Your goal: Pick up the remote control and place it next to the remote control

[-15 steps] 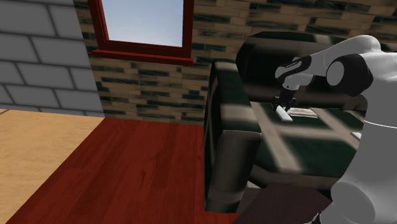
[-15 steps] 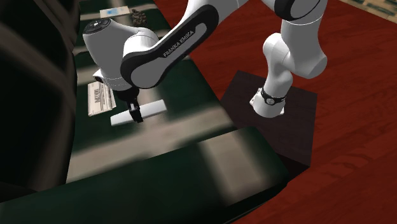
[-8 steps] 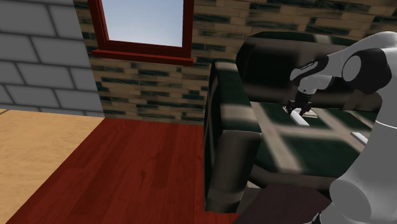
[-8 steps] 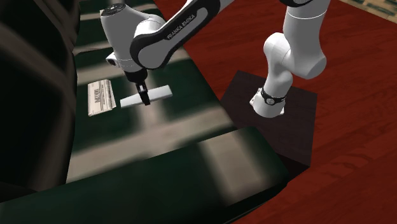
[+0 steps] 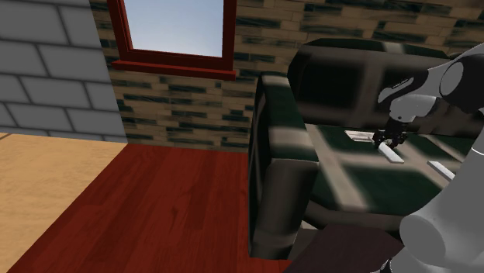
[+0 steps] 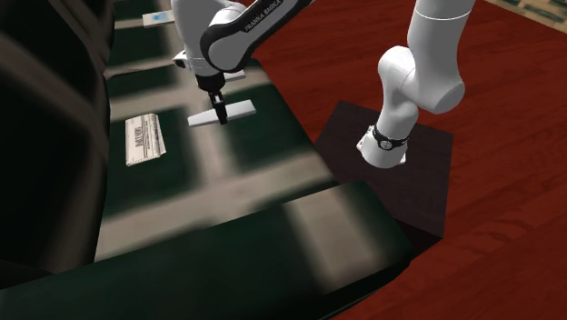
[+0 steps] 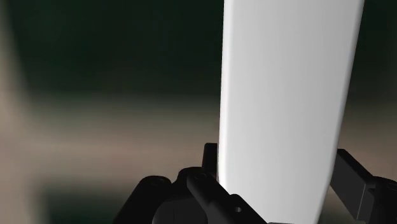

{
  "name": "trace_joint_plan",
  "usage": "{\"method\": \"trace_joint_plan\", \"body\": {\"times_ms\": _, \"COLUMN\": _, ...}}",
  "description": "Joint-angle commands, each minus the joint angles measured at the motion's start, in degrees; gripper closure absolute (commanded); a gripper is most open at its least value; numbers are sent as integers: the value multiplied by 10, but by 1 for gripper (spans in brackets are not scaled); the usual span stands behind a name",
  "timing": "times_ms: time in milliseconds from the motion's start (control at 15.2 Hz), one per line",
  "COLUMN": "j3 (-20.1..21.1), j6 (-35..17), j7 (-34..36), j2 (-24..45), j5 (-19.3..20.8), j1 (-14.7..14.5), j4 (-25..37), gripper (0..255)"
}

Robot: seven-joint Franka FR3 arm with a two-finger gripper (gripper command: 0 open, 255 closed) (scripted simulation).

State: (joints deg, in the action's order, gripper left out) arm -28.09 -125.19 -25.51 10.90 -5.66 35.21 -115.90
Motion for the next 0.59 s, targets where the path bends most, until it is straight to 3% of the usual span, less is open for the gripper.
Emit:
{"method": "trace_joint_plan", "body": {"times_ms": 0, "j3": -10, "j6": -4, "j7": -23, "j2": -7, "j5": 2, "j1": 13, "j4": -10, "gripper": 255}}
{"method": "trace_joint_plan", "body": {"times_ms": 528, "j3": -52, "j6": -8, "j7": -130, "j2": -16, "j5": 0, "j1": 75, "j4": -26, "gripper": 255}}
